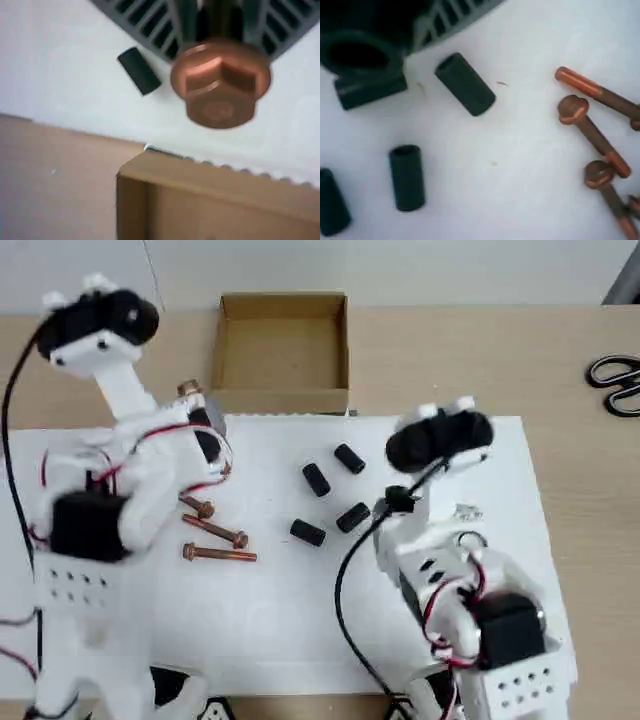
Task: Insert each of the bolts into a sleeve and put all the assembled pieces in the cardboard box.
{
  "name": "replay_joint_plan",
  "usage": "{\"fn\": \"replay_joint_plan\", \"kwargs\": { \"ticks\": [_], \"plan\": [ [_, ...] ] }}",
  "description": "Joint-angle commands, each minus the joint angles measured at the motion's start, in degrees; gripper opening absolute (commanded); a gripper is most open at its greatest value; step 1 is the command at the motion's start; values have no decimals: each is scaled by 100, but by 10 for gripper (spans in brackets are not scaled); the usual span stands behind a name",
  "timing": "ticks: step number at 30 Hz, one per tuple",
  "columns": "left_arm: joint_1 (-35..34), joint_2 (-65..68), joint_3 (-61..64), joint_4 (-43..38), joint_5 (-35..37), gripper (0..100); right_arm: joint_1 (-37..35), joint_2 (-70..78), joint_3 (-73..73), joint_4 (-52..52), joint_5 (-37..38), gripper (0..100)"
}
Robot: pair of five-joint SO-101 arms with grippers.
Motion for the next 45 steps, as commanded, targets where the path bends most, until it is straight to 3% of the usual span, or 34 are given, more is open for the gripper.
{"fn": "replay_joint_plan", "kwargs": {
  "ticks": [1, 9, 20, 28, 45],
  "plan": [
    [35, -976, 1165, -1222, 35, 5, -488, -497, 527, -558, 70, 2],
    [141, -2435, 2897, -2400, 246, 5, -1569, -1015, 1591, -1543, 70, 2],
    [1407, -3895, 4092, -2497, 484, 6, -2651, -1051, 1635, -1675, 404, 2],
    [1424, -4545, 4637, -2470, 466, 6, -2695, -1051, 1635, -2105, 862, 2],
    [1442, -4580, 4136, -2453, 457, 6, -2668, -1051, 1864, -2088, 897, 2]
  ]
}}
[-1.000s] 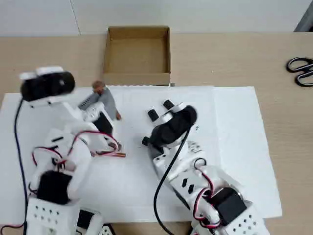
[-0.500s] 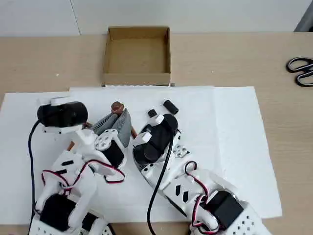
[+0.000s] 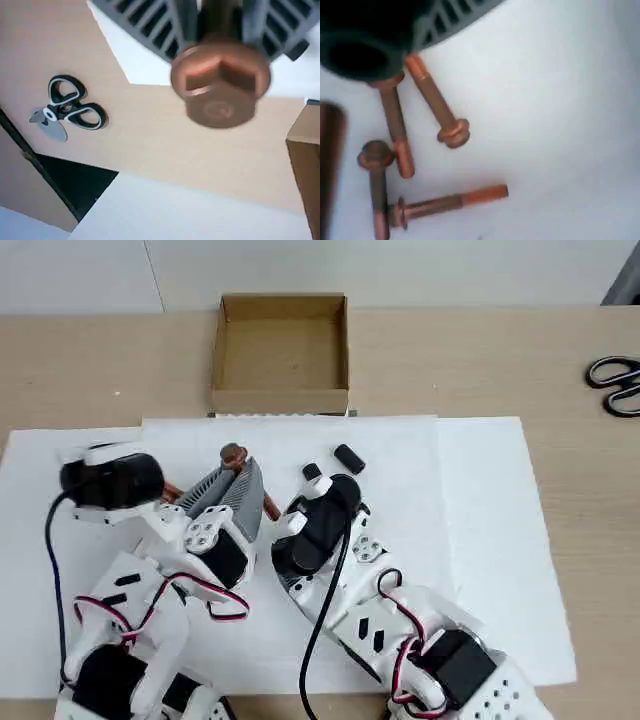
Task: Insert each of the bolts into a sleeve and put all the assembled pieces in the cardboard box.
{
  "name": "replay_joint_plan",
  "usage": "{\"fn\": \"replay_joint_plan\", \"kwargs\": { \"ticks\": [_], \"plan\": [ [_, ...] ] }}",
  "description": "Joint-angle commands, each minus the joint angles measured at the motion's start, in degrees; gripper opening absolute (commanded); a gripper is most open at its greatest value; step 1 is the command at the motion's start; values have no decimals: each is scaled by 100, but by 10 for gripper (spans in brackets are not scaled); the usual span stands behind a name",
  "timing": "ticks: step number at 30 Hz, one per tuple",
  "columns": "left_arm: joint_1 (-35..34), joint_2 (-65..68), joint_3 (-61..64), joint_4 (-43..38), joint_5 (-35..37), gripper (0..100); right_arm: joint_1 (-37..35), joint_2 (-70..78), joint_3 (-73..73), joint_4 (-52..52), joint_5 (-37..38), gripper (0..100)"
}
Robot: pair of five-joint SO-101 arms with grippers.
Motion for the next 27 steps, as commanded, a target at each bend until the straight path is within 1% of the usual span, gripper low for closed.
{"fn": "replay_joint_plan", "kwargs": {
  "ticks": [1, 3, 7, 12, 25, 27],
  "plan": [
    [18, -62, -277, -149, 9, 6, -13, -84, 88, -136, 35, 2],
    [18, -70, -286, -97, 9, 6, -31, -84, 97, -189, 35, 2],
    [26, -44, -593, 387, 9, 6, -13, -84, 97, -347, 70, 2],
    [26, -62, -673, 730, 9, 6, -22, -84, 97, -541, 70, 2],
    [26, -35, -620, 712, 35, 6, -57, -84, -62, -629, 70, 2],
    [35, -35, -532, 695, 35, 6, -198, -84, -70, -629, 70, 2]
  ]
}}
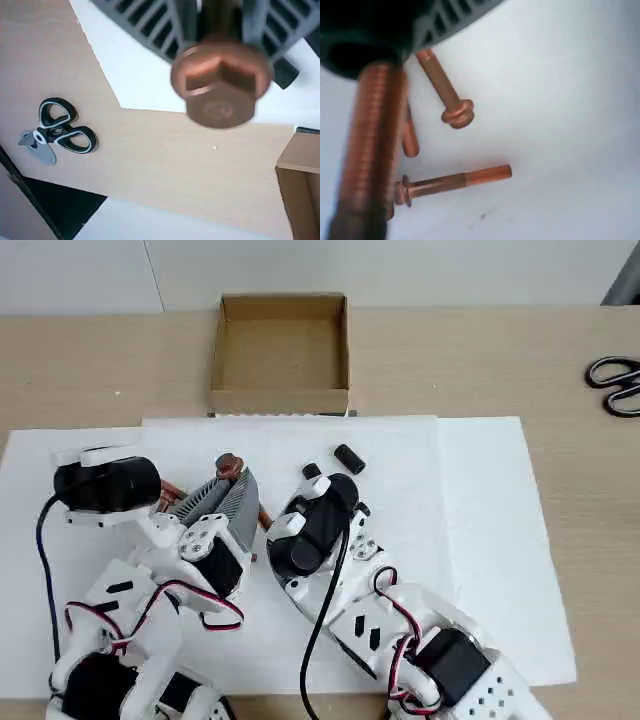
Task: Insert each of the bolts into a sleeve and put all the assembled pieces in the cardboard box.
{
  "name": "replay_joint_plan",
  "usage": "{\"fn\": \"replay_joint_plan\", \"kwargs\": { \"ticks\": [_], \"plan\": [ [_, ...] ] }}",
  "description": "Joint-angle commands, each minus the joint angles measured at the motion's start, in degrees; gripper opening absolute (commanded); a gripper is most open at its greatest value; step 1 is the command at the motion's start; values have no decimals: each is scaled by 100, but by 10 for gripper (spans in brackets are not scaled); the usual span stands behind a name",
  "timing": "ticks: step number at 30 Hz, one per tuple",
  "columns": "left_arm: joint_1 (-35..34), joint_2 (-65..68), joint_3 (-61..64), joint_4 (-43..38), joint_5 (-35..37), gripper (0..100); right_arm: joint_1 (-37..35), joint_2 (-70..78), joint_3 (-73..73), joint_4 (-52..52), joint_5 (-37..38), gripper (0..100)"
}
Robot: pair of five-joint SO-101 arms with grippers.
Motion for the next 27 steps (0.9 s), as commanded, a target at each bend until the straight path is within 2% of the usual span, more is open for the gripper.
{"fn": "replay_joint_plan", "kwargs": {
  "ticks": [1, 6, 15, 20, 27],
  "plan": [
    [44, -26, -84, -53, 35, 6, -224, -92, -220, -145, 53, 2],
    [308, -62, 119, -88, 35, 6, -303, -92, -220, -154, 53, 2],
    [290, -62, 13, -53, 0, 6, -101, -92, -220, -154, 53, 2],
    [220, -35, -268, -79, -448, 6, 13, -92, -220, -136, 53, 2],
    [79, -26, -242, -53, -448, 6, -4, -92, -220, -154, 53, 2]
  ]
}}
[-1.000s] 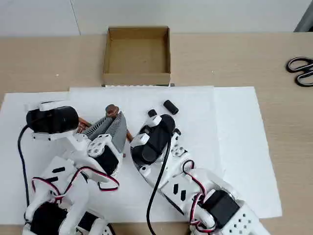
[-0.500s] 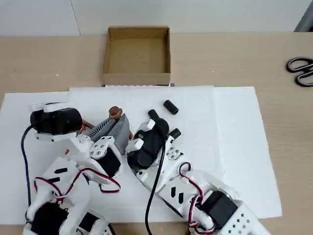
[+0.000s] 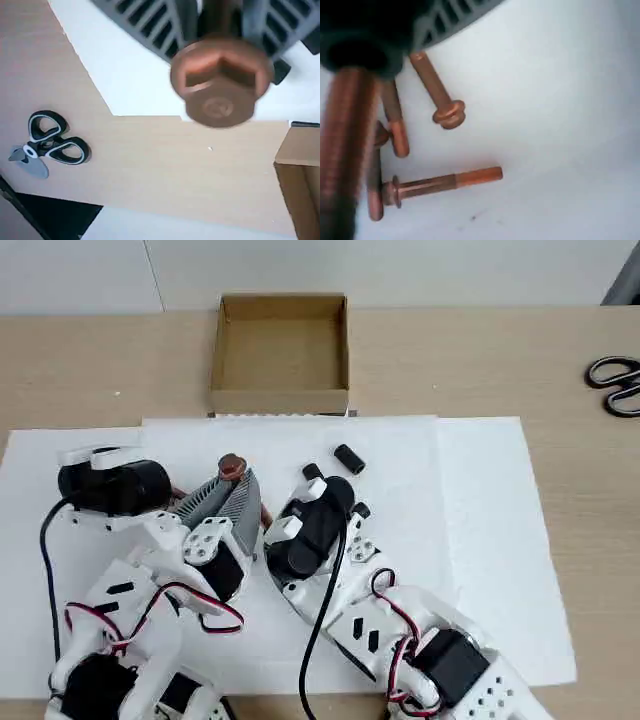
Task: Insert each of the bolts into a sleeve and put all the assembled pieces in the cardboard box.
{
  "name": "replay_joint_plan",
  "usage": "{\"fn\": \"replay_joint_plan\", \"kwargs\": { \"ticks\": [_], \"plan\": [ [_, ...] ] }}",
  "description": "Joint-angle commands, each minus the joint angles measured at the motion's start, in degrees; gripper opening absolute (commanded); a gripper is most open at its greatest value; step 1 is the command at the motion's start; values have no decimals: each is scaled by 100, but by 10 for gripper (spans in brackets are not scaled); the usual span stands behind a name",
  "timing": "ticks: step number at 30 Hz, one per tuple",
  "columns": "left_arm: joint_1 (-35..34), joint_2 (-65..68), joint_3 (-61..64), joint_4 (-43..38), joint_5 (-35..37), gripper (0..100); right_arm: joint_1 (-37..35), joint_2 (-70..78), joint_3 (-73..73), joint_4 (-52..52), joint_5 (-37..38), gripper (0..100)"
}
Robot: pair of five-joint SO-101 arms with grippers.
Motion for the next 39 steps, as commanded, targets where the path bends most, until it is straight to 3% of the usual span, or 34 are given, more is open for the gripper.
{"fn": "replay_joint_plan", "kwargs": {
  "ticks": [1, 9, 25, 35, 39],
  "plan": [
    [0, -18, -198, -53, 0, 6, 66, -92, -220, -154, 53, 2],
    [167, -53, 180, -44, 316, 6, 66, -92, -369, -163, 62, 2],
    [580, -44, 198, 958, 290, 6, 92, -92, -369, -998, 598, 2],
    [554, -62, 734, 976, 35, 8, 92, -92, -369, -1086, 941, 2],
    [545, -62, 743, 897, 9, 78, 101, -92, -369, -1068, 923, 2]
  ]
}}
